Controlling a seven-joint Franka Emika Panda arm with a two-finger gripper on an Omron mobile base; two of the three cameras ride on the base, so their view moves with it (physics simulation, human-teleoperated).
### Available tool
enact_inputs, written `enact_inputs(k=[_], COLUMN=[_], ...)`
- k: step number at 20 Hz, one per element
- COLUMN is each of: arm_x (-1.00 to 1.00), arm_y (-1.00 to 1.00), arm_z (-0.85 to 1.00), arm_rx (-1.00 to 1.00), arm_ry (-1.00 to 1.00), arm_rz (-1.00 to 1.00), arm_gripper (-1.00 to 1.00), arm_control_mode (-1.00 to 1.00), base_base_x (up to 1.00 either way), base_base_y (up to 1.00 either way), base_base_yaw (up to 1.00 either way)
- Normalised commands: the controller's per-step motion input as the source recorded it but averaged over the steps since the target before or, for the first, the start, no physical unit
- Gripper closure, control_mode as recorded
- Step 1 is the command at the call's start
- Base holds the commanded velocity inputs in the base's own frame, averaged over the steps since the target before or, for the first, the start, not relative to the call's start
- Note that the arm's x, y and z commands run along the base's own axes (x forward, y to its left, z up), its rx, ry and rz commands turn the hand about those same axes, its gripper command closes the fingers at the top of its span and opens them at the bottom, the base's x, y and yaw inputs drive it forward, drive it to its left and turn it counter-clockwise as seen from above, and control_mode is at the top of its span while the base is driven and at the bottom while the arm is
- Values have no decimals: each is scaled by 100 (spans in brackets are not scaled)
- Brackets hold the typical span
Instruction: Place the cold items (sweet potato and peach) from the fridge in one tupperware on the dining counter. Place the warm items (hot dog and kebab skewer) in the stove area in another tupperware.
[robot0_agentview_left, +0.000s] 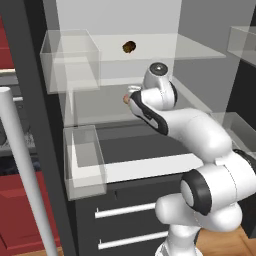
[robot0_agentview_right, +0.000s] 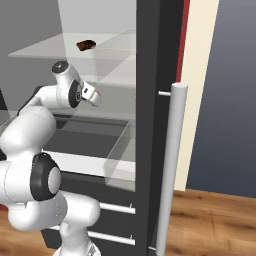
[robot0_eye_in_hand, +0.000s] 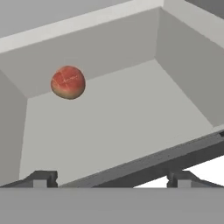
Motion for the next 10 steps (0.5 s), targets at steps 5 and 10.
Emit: enact_inputs(k=[5,10], arm_x=[38,35], arm_y=[24,10], arm_z=[-2,0], arm_rx=[-1,-2], arm_ry=[0,0], arm_rz=[11,8], arm_gripper=[-100,-100], arm_control_mode=[-100,-100], base_base_x=[0,0], base_base_y=[0,0], base_base_yaw=[0,0])
